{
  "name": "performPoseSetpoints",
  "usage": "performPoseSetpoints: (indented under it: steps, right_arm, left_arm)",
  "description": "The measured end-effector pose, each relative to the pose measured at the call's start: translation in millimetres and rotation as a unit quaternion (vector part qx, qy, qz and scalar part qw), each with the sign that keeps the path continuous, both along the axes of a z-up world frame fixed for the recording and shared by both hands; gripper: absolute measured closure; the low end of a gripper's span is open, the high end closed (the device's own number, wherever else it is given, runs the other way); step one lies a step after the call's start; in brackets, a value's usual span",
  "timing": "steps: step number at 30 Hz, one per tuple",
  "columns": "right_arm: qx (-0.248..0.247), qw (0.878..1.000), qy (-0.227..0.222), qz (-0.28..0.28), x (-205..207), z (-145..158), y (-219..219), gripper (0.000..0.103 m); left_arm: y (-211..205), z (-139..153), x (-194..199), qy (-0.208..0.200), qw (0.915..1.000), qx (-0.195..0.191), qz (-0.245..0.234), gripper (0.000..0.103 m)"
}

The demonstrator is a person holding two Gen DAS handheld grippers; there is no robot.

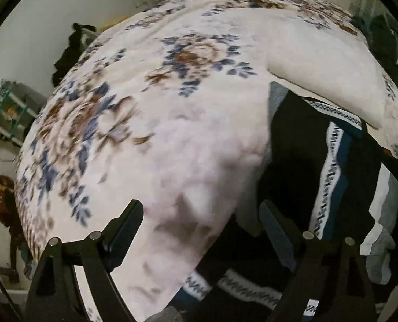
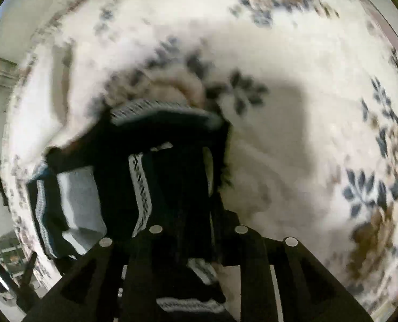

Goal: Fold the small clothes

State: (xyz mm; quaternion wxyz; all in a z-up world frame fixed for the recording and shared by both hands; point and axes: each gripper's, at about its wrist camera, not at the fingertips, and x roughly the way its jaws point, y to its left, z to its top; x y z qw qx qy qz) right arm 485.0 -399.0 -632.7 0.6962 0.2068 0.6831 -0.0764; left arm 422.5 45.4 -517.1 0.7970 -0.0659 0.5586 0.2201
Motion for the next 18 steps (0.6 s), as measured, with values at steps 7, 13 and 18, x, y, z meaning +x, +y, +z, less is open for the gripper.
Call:
performPoseSetpoints:
  steps: [7,13,18]
  right_arm:
    - [0.216,0.969,-0.001,-0.122,-43.3,-6.8,21.0,0.063]
    - [0.181,0.968,0.075,-0.157,-50.3,-75.8,61.4,0.074]
    - [0.201,0.969,0.068,-0.128,-57.7,-34.2,60.2,0.059]
  left_arm:
    - [-7.6,-27.9,25.6,0.022,0.9986,-0.013,-0.046,0.015]
    - [2.6,-68.4,37.3,0.077,0.9939,-0.016,-0.077,0.014]
    - [9.4,-28.7,24.5,0.030,0.9952,-0.024,-0.090,0.014]
